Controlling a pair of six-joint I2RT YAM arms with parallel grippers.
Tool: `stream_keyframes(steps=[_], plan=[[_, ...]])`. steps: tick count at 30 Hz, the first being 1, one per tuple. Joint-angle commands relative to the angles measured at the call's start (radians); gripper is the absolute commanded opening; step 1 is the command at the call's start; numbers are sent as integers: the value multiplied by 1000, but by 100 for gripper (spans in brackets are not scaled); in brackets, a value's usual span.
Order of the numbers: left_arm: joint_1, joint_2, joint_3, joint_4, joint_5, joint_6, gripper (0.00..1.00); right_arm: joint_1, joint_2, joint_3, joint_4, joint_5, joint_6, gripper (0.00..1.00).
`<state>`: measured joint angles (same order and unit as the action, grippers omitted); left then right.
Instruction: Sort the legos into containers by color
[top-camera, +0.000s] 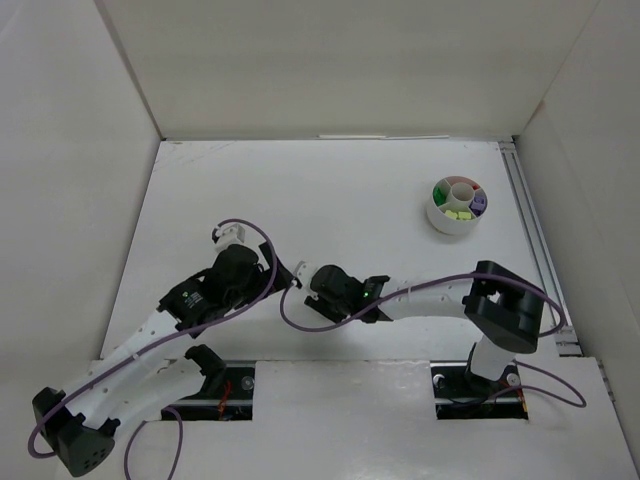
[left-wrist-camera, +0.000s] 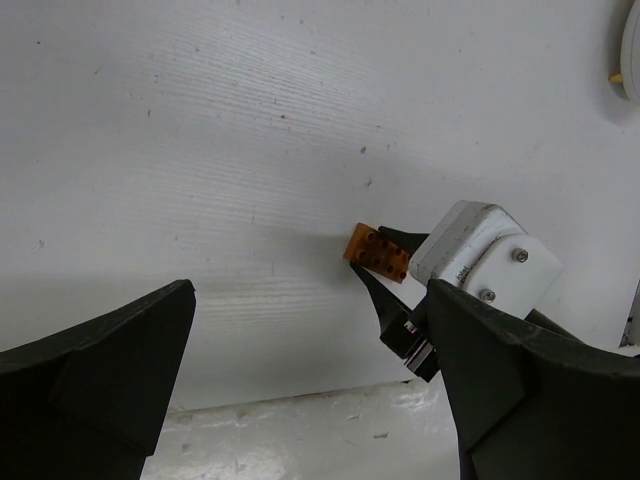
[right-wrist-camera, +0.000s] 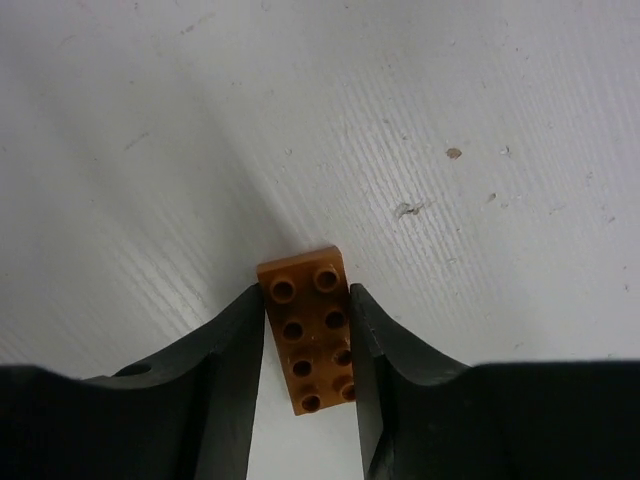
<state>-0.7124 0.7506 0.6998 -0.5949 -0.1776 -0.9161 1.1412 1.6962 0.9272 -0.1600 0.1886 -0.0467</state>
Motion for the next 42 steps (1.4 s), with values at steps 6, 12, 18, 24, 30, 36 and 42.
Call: stream_keyframes(steps=[6,12,18,24,30,36,42], plan=[[-7,0,20,6,-8,-7,100,2,-42,-14,-19,40,19,29],[-7,10,52,-3,-36,3,100,-101,-197,-34,13,28,19,26],[-7,70,115,6,-48,51,100,-426,-452,-67,106,-90,-88,25],[45,142,159,63,-10,118,100,-808,-483,4,157,-285,-159,25],[106,237,182,104,30,172,100,-814,-351,44,83,-316,-157,45],[189,328,191,165,122,249,100,-778,-80,240,-81,-80,-119,58],[223,351,191,211,158,267,100,-745,136,498,-202,43,187,66]])
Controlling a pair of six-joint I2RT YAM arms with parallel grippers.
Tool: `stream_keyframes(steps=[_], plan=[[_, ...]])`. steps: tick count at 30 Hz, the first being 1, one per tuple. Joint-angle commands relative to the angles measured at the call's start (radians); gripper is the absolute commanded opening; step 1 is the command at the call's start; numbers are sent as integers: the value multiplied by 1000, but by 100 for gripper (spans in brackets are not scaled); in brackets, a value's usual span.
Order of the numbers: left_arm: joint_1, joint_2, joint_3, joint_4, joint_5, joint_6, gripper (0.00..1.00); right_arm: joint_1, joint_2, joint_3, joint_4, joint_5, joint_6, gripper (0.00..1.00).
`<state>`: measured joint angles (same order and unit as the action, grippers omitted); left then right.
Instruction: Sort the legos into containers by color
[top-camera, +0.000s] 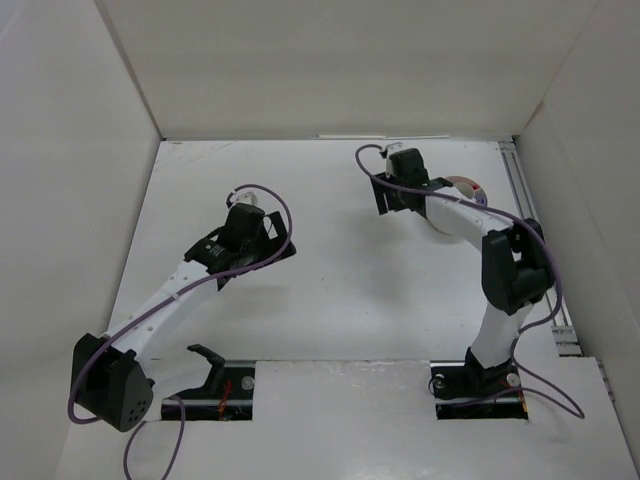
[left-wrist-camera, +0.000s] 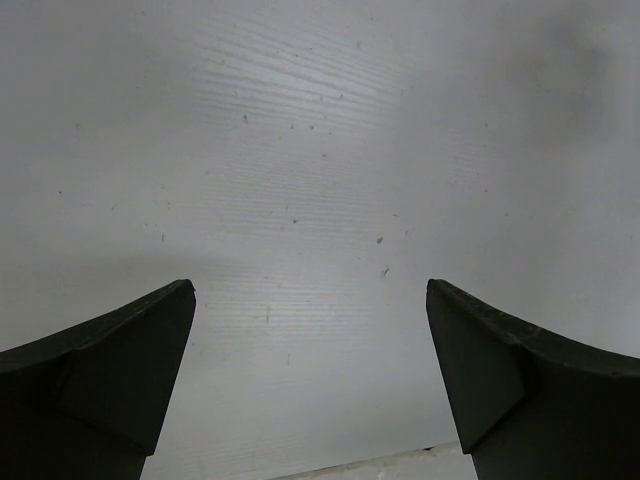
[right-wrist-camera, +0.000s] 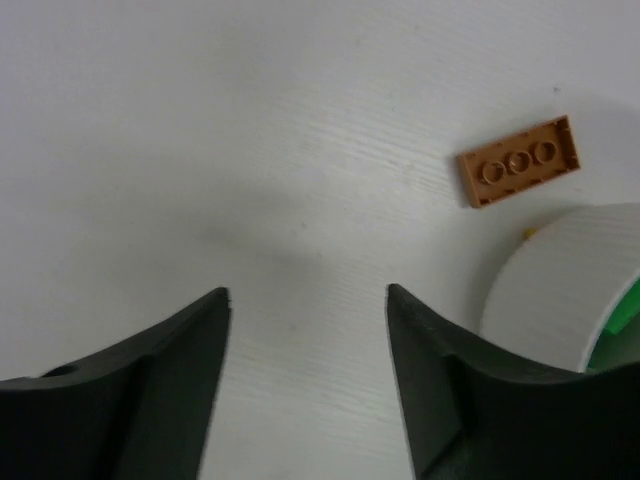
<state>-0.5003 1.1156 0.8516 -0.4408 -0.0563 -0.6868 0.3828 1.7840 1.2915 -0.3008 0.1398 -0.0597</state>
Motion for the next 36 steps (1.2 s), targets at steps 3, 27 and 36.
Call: stream_keyframes(steps=[3,27,36], plan=[[20,-14,30,71,47,56,100,13,176,251,-118,102,402,78],[181,24,10,143,220,161,100,-180,308,344,-288,304,753,79],[190,35,10,152,239,170,100,-190,417,483,-279,290,753,79]])
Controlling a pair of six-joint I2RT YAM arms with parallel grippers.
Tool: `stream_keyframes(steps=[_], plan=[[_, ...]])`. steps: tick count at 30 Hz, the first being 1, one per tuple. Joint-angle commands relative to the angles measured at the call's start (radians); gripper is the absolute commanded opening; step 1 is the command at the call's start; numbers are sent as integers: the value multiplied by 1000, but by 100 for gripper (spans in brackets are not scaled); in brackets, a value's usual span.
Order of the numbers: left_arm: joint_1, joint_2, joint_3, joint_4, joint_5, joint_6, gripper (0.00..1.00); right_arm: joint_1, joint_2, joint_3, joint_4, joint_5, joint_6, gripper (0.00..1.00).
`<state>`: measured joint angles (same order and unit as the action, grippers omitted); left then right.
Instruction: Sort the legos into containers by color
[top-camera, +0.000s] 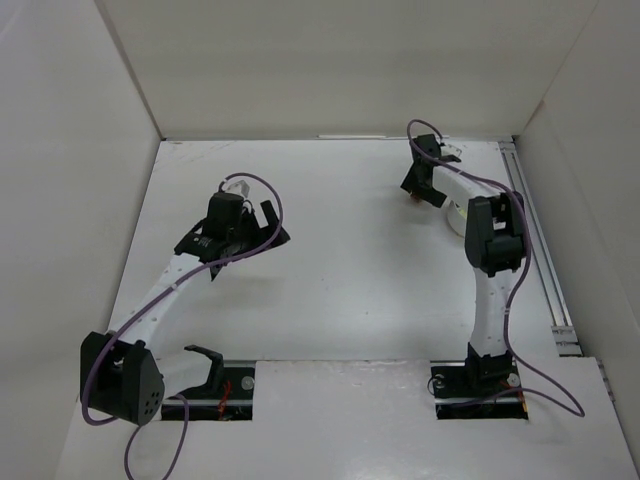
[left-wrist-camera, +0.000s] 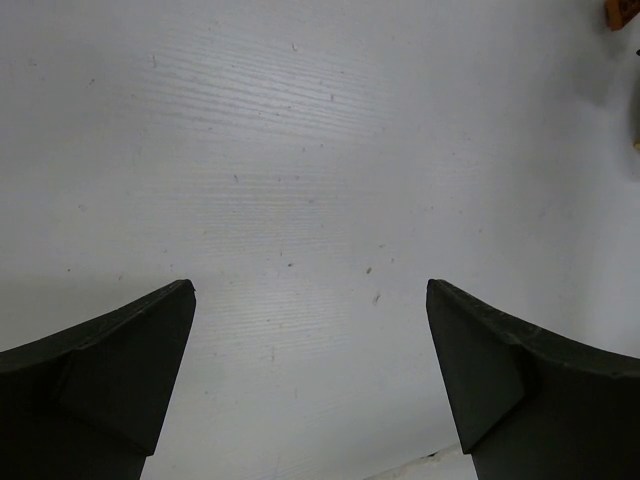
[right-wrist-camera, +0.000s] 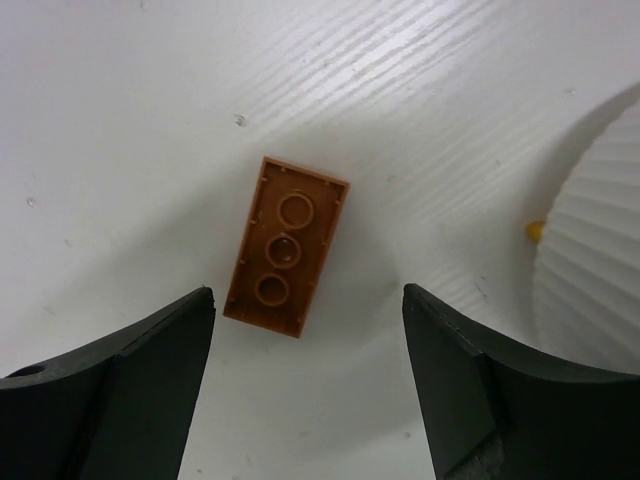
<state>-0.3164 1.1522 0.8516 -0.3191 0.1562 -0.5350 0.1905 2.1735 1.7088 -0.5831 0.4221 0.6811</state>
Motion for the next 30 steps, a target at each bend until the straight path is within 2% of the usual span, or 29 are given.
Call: stream_keyframes(steps=[1,10,16,19,28,30], plan=[[7,-2,10,41,26,18,100,-6,28,75,14,-11,12,81],[7,17,10,52,36,9,100,-26,69,136,-20,-36,71,80],[7,35,21,52,36,9,100,-26,155,270,-136,-16,81,68],[7,35,21,52,36,9,100,-26,184,336,-184,0,81,67],[7,35,40,43,36,18,100,-26,174,302,-195,0,129,68],[7,35,40,43,36,27,100,-17,174,311,-195,10,129,60]])
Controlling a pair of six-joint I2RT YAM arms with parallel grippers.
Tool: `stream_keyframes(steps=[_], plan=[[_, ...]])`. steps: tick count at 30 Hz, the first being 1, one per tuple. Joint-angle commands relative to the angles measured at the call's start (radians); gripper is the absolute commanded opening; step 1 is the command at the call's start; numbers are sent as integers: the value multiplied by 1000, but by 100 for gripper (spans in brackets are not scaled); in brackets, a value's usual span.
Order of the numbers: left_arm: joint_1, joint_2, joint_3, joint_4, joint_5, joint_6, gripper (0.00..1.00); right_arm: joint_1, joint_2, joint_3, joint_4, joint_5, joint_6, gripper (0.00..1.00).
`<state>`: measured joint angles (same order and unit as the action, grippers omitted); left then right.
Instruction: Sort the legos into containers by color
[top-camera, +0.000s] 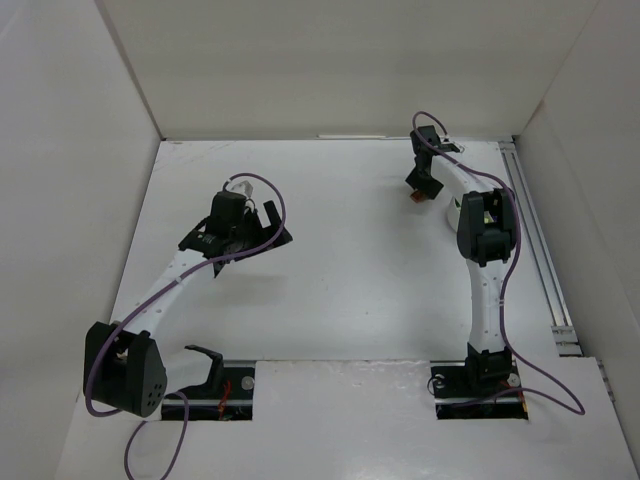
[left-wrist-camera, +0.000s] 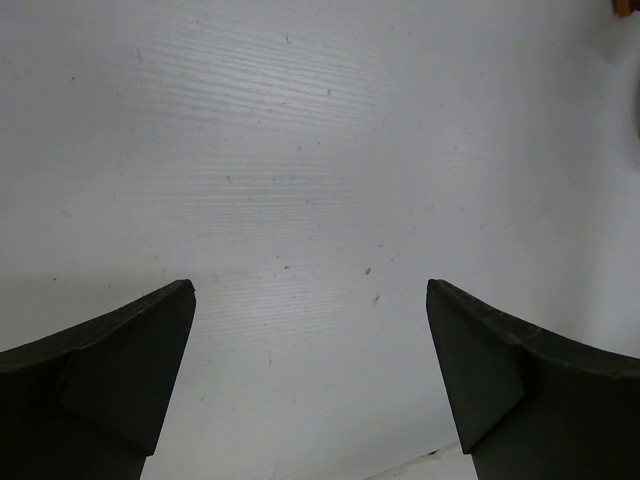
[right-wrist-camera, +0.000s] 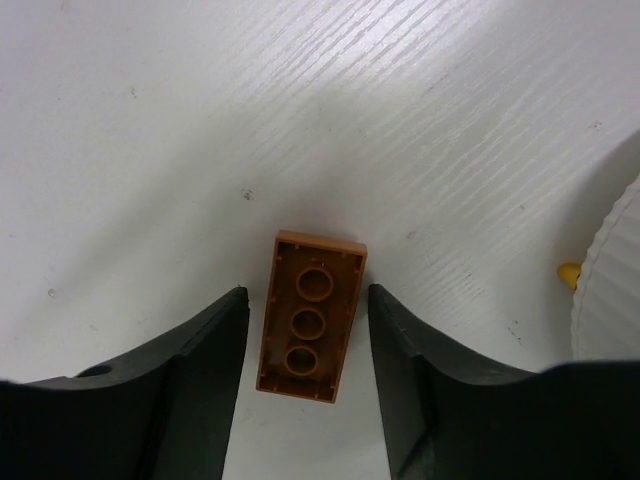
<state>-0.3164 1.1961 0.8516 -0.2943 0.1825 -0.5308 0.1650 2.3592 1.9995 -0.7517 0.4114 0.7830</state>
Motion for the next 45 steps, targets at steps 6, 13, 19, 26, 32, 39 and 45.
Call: stream_keyframes(steps=[6,13,19,26,32,39,45], plan=[[27,-9,40,18,9,32,100,8,-12,30,-37,21,27,33],[27,-18,40,9,9,32,100,8,-93,-125,197,-51,-117,22],[27,-27,40,20,28,32,100,45,-274,-324,507,-78,-353,20],[27,-47,21,29,37,32,100,42,-480,-468,620,-115,-525,20],[27,-66,21,38,37,32,100,-47,-641,-591,643,-60,-597,20],[27,-66,21,47,37,32,100,-163,-703,-671,643,13,-588,21],[27,-66,21,47,37,32,100,-177,-712,-699,631,122,-579,22]])
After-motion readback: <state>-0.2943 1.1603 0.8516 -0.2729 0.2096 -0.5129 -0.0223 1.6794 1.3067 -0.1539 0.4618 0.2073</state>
